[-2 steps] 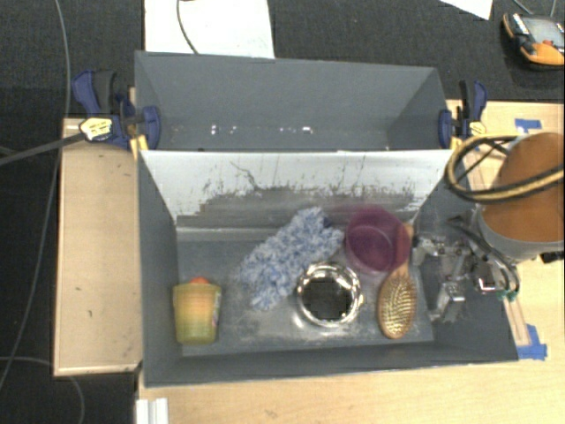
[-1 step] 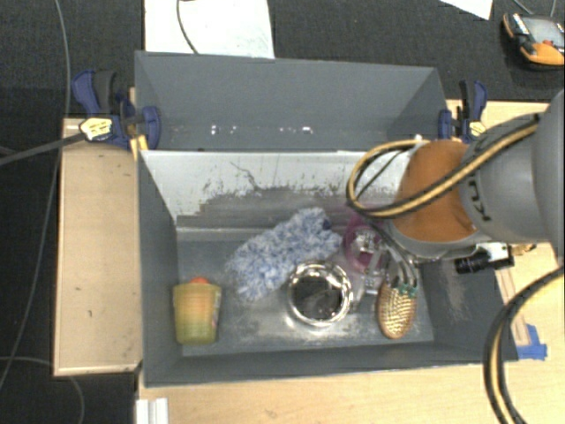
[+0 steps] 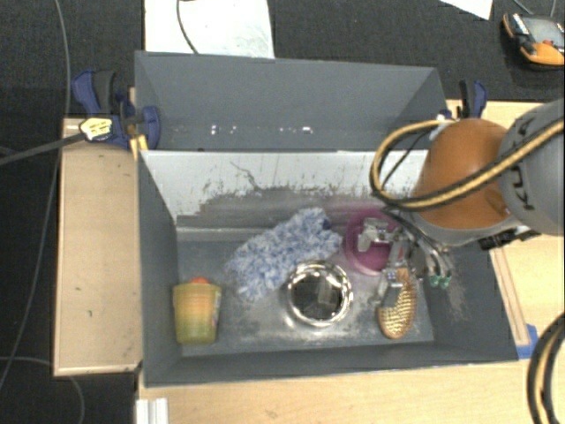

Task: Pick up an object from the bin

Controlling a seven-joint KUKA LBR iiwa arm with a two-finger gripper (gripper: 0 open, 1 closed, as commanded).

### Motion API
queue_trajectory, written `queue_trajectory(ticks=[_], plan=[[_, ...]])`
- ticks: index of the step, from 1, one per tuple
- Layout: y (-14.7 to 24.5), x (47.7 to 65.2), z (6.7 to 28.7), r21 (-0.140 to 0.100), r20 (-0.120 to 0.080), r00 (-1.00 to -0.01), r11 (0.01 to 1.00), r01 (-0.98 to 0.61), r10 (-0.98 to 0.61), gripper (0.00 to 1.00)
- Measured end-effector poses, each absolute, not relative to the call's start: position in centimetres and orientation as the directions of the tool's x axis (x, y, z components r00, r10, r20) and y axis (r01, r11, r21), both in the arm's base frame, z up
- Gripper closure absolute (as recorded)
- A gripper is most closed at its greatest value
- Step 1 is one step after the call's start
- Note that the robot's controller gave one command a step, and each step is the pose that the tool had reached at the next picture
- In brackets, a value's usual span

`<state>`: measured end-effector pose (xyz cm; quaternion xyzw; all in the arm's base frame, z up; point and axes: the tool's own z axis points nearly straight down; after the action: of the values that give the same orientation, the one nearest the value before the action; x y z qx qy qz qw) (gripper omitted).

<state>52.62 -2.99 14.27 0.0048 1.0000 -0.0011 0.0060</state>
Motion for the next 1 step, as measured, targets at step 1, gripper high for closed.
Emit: queue_trajectory(ticks=[1], plan=[[2.37, 54.57, 9.99, 0.004, -0.004, -0.931, 0.931, 0.365, 0.365, 0.00]])
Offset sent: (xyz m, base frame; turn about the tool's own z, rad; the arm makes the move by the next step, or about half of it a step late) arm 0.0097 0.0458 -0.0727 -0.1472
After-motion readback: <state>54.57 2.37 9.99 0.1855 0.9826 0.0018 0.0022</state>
